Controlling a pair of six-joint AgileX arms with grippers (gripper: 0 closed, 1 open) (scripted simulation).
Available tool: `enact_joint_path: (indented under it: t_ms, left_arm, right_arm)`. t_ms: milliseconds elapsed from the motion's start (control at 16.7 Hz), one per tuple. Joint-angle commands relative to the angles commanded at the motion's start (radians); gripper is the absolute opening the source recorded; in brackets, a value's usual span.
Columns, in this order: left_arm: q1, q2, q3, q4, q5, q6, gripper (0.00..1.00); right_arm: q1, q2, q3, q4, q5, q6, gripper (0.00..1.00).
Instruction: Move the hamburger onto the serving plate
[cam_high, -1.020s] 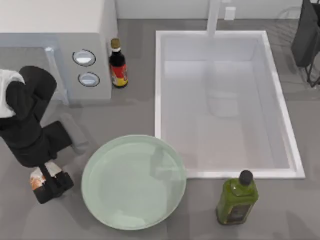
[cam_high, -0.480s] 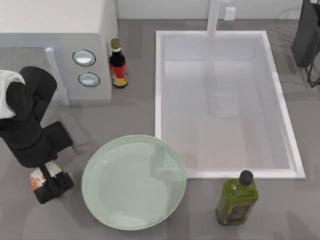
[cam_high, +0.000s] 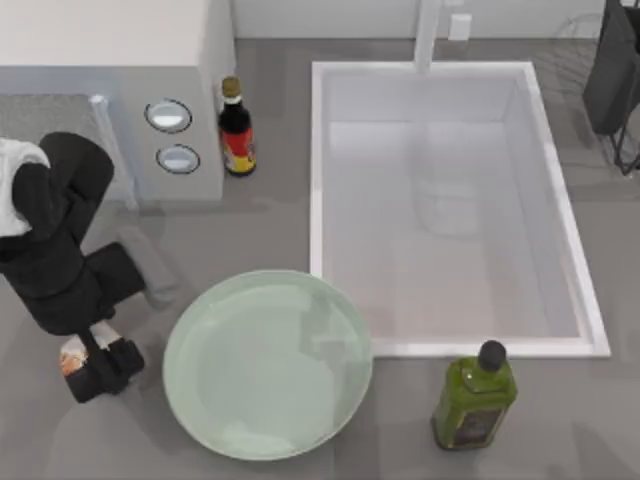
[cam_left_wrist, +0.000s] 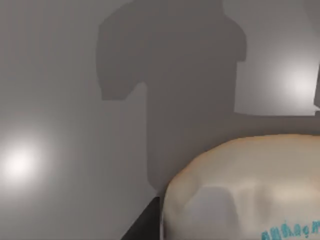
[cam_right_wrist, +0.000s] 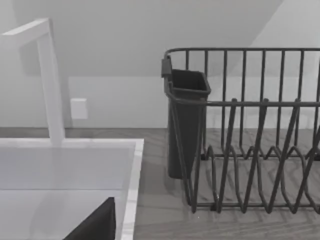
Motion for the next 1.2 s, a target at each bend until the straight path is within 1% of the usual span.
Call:
enact_joint_path:
  t_ms: [180, 420, 600, 1020, 1200]
  left_arm:
    - [-0.001, -0.034, 0.057, -0.070, 0.001, 0.001, 0.00]
    - [-0.002, -0.083, 0.158, -0.281, -0.002, -0.001, 0.00]
    - [-0.003, -0.140, 0.234, -0.388, -0.001, -0.004, 0.00]
    - [-0.007, -0.148, 0.251, -0.405, -0.001, 0.006, 0.00]
    - [-0.044, -0.124, 0.273, -0.411, -0.001, 0.101, 0.00]
  right_arm:
    - [0.000, 0.000, 0.000, 0.000, 0.000, 0.000, 1.00]
    - [0.000, 0.000, 0.000, 0.000, 0.000, 0.000, 1.00]
    - [0.000, 0.000, 0.000, 0.000, 0.000, 0.000, 1.00]
    - [0.000, 0.000, 0.000, 0.000, 0.000, 0.000, 1.00]
    - [0.000, 0.000, 0.000, 0.000, 0.000, 0.000, 1.00]
